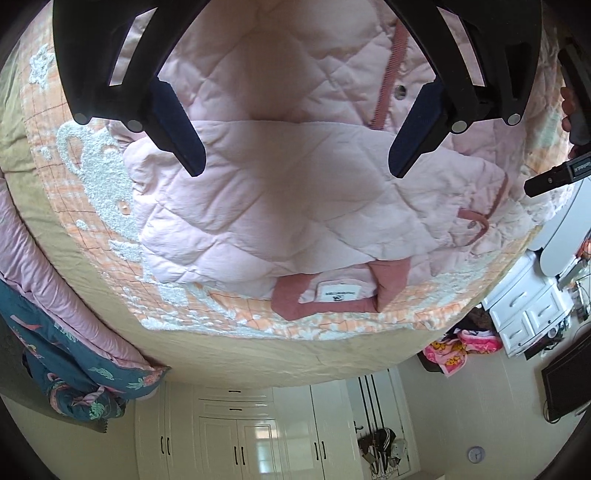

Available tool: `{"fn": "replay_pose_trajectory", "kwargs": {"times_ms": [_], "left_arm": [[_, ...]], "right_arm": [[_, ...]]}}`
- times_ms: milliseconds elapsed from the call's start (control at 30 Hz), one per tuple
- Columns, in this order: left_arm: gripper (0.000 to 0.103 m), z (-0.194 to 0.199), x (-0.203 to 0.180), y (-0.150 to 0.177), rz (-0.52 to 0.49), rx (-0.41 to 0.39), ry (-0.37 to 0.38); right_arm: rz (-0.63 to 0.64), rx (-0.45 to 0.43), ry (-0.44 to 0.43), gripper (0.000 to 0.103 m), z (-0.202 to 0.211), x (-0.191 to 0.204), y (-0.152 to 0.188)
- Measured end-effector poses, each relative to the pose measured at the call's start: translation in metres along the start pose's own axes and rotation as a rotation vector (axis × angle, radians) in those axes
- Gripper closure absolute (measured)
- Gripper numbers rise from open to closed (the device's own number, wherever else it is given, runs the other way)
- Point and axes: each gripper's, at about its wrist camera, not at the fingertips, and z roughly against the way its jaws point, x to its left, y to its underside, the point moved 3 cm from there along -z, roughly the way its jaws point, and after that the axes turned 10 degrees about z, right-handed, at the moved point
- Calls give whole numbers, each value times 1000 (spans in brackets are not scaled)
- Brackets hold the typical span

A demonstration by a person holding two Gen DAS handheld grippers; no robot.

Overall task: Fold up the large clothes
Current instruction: 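Open the left gripper, leaving the cuff flat on the jacket front, then move the left tool to the other sleeve's cuff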

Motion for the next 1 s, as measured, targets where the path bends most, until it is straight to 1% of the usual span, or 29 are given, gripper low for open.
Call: {"fn": "replay_pose_trajectory", "kwargs": {"times_ms": [200,567,1000], "left_arm": [[9,17,17,-6,21,-35,-36],[9,47,63,-18,103,-88,-89],[9,71,134,-40,268,-142,-158]], "right_arm": [[18,-21,-26,4,10,31,-10],[90,-35,-61,4,16,96,-35],[186,-48,-103,4,17,171,-61]]}}
